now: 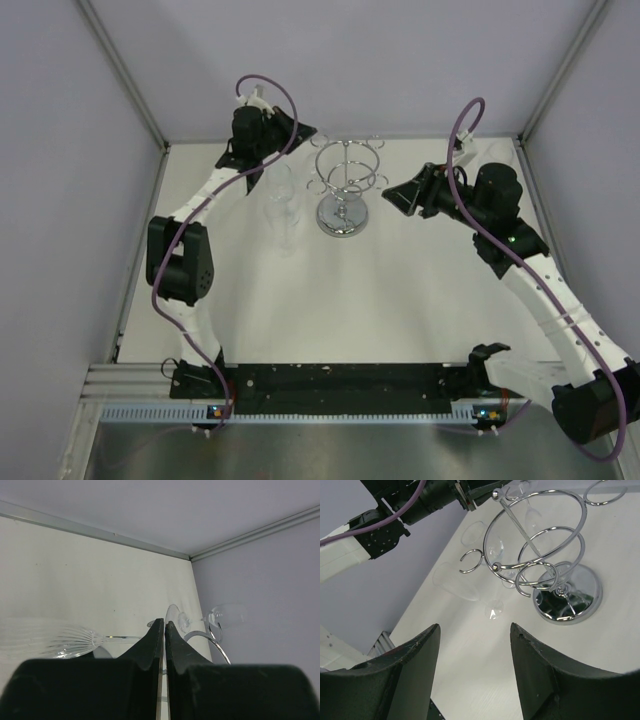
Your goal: Take the wine glass off the wine glass rack
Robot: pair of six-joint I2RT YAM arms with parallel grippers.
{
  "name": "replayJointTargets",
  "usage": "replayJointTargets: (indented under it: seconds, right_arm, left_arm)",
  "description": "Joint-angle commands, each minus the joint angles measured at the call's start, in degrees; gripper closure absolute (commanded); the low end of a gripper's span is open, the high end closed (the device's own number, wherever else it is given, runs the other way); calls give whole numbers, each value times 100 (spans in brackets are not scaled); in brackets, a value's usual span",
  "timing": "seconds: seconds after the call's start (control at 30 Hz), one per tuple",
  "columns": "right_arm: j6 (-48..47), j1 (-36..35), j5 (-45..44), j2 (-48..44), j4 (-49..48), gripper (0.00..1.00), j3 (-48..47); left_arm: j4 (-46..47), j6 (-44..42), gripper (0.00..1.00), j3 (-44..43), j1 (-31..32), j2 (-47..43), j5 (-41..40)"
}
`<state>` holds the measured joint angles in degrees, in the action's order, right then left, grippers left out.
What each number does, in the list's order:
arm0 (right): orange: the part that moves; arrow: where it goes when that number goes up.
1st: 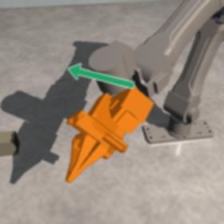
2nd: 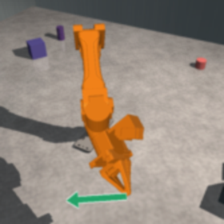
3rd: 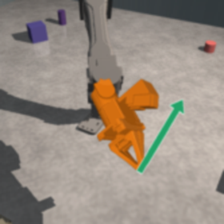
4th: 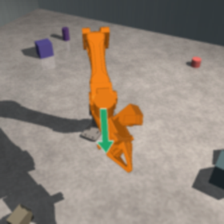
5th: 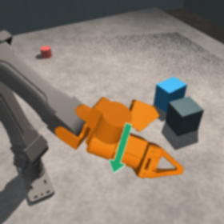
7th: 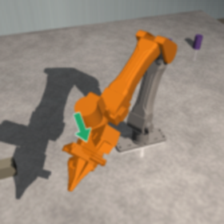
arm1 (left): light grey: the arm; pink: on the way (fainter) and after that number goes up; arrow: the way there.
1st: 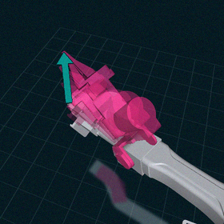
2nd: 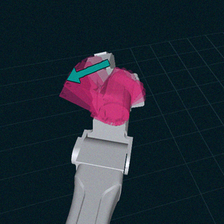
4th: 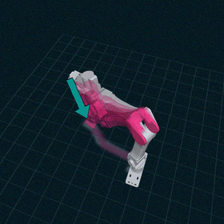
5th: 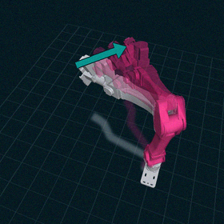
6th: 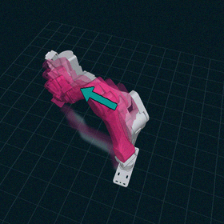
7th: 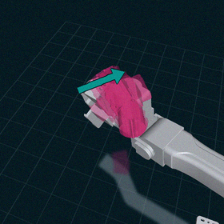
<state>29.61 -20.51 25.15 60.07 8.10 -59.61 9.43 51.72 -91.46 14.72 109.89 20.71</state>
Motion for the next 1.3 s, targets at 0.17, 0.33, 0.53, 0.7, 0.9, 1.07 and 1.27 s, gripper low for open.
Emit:
replayJointTargets:
  seconds: [0.17,0.33,0.53,0.7,0.9,1.07,1.27]
  right_arm:
    - [1,-49,34,-119,-309,42,29]
    - [19,-58,61,-127,-318,42,38]
    - [10,-58,61,-145,-335,42,55]
    - [-7,-49,43,-136,-353,42,64]
    - [19,-49,34,-127,-379,42,82]
    - [124,-58,96,-136,-406,42,29]
    - [125,-76,52,-145,-379,42,55]
  left_arm:
    - [-205,-549,100,-144,-75,-494,-348]
    - [-266,-646,100,-337,-127,-380,-322]
    - [-275,-681,100,-785,-154,-38,-182]
    - [-214,-637,100,-1137,-154,156,-14]
    - [-47,-699,100,-962,-154,-177,47]
    - [-47,-944,100,-690,-154,-757,223]
    - [629,-989,100,-48,-154,-1583,679]
